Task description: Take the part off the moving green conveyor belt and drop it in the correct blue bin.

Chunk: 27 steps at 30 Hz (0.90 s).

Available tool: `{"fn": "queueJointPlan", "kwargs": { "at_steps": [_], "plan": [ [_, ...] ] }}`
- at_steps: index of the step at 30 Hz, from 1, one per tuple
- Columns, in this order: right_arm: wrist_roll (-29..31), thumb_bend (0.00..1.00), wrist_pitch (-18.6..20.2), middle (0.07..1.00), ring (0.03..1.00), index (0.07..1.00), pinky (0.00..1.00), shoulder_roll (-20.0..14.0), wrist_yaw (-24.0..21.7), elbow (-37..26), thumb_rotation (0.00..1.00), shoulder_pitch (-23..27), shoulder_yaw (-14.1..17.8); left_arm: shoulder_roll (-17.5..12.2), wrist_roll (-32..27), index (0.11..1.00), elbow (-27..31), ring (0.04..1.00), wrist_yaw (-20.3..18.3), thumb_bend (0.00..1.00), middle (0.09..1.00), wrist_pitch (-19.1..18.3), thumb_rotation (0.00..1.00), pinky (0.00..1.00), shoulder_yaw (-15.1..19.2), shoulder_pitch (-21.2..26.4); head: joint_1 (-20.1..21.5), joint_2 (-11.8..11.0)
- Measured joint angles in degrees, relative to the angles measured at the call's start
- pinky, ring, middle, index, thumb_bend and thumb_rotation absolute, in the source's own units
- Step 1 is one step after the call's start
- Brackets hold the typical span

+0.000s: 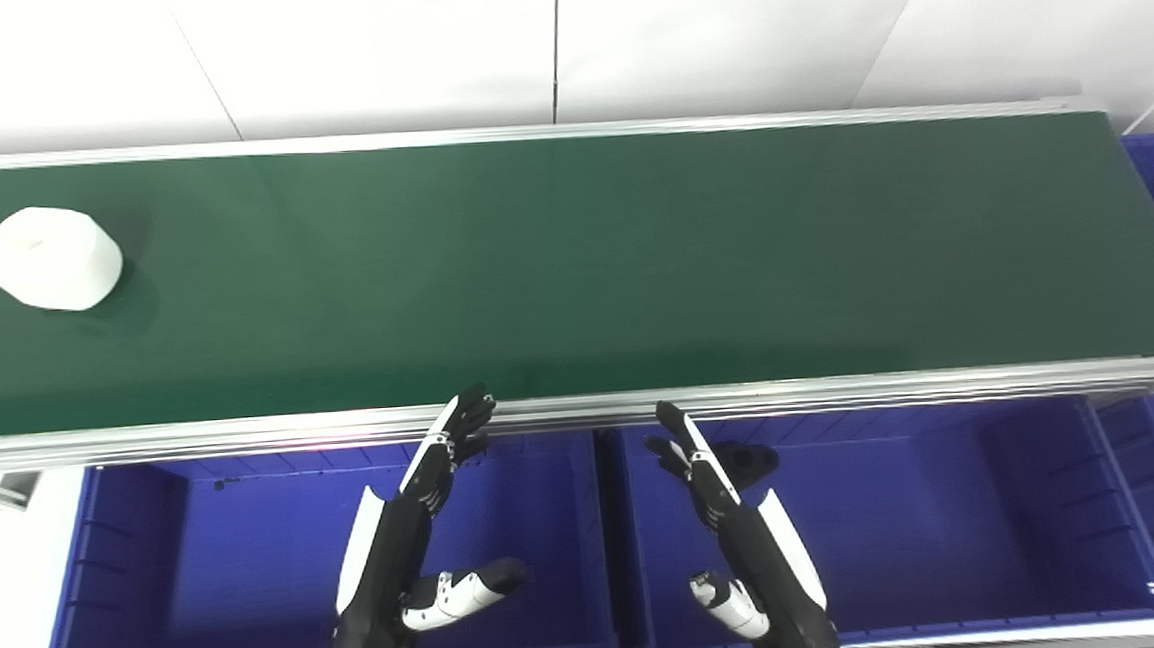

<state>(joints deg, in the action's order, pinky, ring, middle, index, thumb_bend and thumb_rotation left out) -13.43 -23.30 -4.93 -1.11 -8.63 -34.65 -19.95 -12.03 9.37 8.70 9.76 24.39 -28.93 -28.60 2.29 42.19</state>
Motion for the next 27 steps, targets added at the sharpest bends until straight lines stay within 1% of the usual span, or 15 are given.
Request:
{"fn": "queueJointPlan", "kwargs": {
  "at_steps": [4,5,10,12,14,16,18,21,23,25,27],
  "plan": [
    [0.76,0.90,-0.01,0.999,0.939,1.000,0.95,-0.40,0.27,0.49,1.00,0.02,-0.42,-0.66,0.11,0.929,-0.33,0.898,-0.18,0.90,0.907,0.00,0.72,0.85,0.07,0.00,-0.26,-0.35],
    [0.78,0.91,-0.01,0.997,0.935,1.000,0.94,-0.46,0.48,0.50,1.00,0.06,-0.42,-0.83,0.15,0.922,-0.46,0.892,-0.23,0.90,0.902,0.00,0.71,0.83,0.04,0.01,-0.26,-0.35],
    [1.47,0.94,-0.03,1.000,0.953,1.000,0.95,-0.85,0.84,0.69,1.00,0.24,-0.49,-0.84,0.16,0.900,-1.41,0.885,-0.14,0.92,0.886,0.00,0.70,0.82,-0.50,0.07,-3.42,-1.93],
    [1.80,0.95,-0.03,1.000,0.956,1.000,0.96,-1.32,0.88,0.90,1.00,0.36,-0.60,-0.50,0.40,0.891,-1.71,0.874,-0.07,0.92,0.876,0.00,0.71,0.81,-0.71,0.07,-3.60,-2.02],
    [1.87,0.97,-0.07,1.000,0.953,1.000,0.96,-1.85,1.21,1.27,1.00,0.40,-0.64,-0.15,1.42,0.889,-1.99,0.872,0.41,0.91,0.876,0.07,0.70,0.80,-0.95,0.16,-5.00,-4.64],
    [1.84,0.97,-0.12,1.000,0.951,1.000,0.96,-2.31,1.87,2.25,1.00,0.59,-0.74,0.05,1.53,0.884,-2.95,0.871,1.31,0.90,0.875,0.23,0.69,0.80,-1.70,0.57,-5.01,-4.66],
    [1.93,0.96,-0.13,1.000,0.949,1.000,0.95,-2.96,2.28,3.12,1.00,1.00,-1.04,0.24,1.51,0.880,-4.43,0.866,1.92,0.90,0.872,0.26,0.68,0.79,-2.62,1.19,-6.67,-7.46],
    [2.94,0.95,-0.18,1.000,0.947,1.000,0.94,-3.88,3.25,4.59,1.00,1.98,-1.61,0.30,2.55,0.881,-5.92,0.858,3.23,0.89,0.869,0.30,0.69,0.78,-3.69,2.04,-7.47,-8.52],
    [3.56,0.95,-0.18,0.999,0.946,1.000,0.94,-4.28,3.94,4.92,1.00,2.36,-1.91,0.22,3.34,0.872,-6.29,0.845,3.82,0.89,0.863,0.30,0.67,0.76,-3.99,2.42,-7.91,-9.05],
    [3.77,0.95,-0.18,0.998,0.943,1.000,0.93,-4.66,4.31,5.01,1.00,2.65,-2.21,-0.06,3.57,0.868,-6.90,0.836,4.98,0.87,0.861,0.32,0.66,0.74,-4.74,3.08,-8.00,-9.14],
    [4.08,0.96,-0.20,0.999,0.956,1.000,0.95,-5.01,4.39,5.42,1.00,3.23,-2.52,-0.34,3.59,0.863,-8.23,0.829,6.22,0.87,0.856,0.38,0.66,0.73,-5.65,4.08,-8.52,-9.58]
  ]
}}
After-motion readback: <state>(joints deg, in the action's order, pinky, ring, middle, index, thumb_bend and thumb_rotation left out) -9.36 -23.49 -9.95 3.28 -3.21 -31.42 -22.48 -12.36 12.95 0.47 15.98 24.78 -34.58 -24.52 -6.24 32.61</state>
